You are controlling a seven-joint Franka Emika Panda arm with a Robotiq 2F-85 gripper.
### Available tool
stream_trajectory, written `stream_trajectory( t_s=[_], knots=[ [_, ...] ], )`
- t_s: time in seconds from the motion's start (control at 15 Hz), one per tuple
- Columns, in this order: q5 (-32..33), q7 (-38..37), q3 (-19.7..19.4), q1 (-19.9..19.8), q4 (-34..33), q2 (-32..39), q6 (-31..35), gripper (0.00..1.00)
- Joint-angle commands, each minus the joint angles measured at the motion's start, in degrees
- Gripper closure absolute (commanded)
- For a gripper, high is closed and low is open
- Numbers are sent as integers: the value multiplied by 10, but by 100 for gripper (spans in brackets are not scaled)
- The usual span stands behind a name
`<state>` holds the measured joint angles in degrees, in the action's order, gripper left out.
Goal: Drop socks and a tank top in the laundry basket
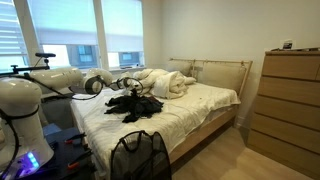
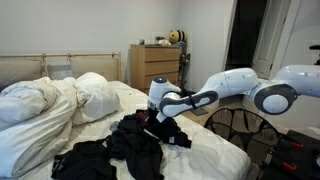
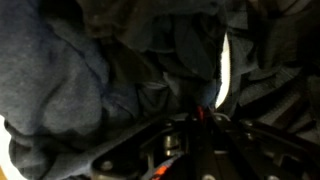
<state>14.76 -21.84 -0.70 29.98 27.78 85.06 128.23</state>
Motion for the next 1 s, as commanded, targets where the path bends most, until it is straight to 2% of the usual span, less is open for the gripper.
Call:
stream_trajectory(
  t_s=[0.0,0.13,0.33,0.4,0.47,0.93],
  knots=[
    [-17,1,-19,6,-12,0,-12,100],
    [-27,7,-14,5,-39,0,-47,99],
    [-52,18,-3,-5,-90,-21,-153,99],
    [-47,9,6,-9,-39,-72,-166,99],
    [-61,11,-3,-9,-65,-77,-198,99],
    [-65,-19,-15,-27,-80,-220,-359,99]
  ],
)
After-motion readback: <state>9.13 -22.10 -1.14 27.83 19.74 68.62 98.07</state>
